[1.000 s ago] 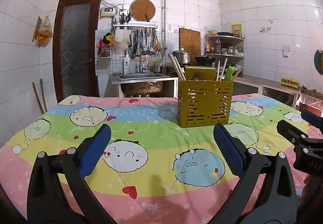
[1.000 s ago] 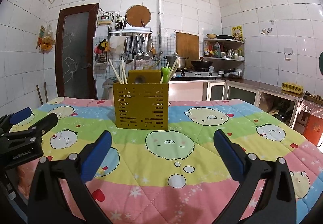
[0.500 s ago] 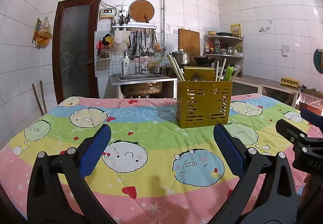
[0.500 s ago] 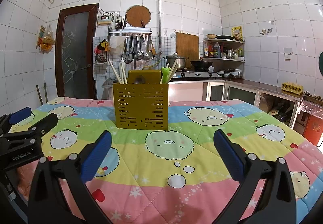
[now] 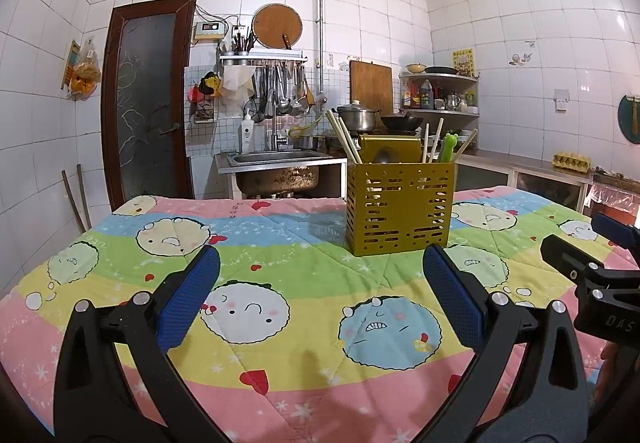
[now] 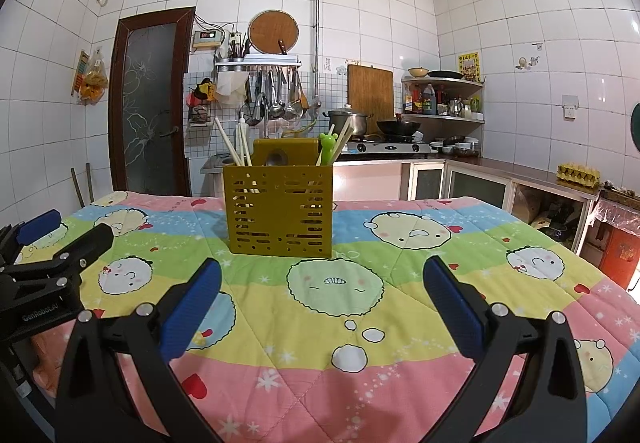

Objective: Organize utensils

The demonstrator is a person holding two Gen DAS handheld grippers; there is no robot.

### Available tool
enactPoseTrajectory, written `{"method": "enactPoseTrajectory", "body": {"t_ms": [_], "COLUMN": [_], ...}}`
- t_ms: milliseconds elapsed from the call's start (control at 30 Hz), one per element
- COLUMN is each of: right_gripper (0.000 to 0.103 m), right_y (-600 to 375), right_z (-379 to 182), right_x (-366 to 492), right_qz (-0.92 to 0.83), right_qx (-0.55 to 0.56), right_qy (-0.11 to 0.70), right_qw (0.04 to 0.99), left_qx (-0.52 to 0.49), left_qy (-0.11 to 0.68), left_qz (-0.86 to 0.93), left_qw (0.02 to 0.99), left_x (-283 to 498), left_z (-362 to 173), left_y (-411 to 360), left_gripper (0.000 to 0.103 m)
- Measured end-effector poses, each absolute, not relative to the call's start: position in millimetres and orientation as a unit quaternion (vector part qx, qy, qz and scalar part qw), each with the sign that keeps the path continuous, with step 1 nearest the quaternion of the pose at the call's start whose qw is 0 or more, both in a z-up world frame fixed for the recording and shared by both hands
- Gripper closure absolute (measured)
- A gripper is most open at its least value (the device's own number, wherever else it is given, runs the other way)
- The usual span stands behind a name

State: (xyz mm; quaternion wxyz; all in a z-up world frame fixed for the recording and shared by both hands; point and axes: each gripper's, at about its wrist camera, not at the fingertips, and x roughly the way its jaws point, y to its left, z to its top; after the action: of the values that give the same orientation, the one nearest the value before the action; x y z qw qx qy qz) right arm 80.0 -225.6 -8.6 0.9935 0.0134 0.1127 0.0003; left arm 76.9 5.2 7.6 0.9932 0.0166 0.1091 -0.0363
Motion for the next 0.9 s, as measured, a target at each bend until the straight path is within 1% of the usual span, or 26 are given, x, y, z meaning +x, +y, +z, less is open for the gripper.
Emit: {"method": "enactPoseTrajectory", "body": {"t_ms": [900], "right_gripper": [0.004], "right_y": [-227.2], "right_z": [-8.1], "right_x": [80.6], "right_qz": [-0.001], "right_qx": [0.014], "right_qy": [0.111], "right_qw": [0.994], "left_qx": [0.019], "left_qy": [0.107], "left_qz": [-0.036], "left_qw": [0.993], "left_x": [76.2], "left_z": [7.2], "left_y": [2.5], "left_gripper": [0.005]}}
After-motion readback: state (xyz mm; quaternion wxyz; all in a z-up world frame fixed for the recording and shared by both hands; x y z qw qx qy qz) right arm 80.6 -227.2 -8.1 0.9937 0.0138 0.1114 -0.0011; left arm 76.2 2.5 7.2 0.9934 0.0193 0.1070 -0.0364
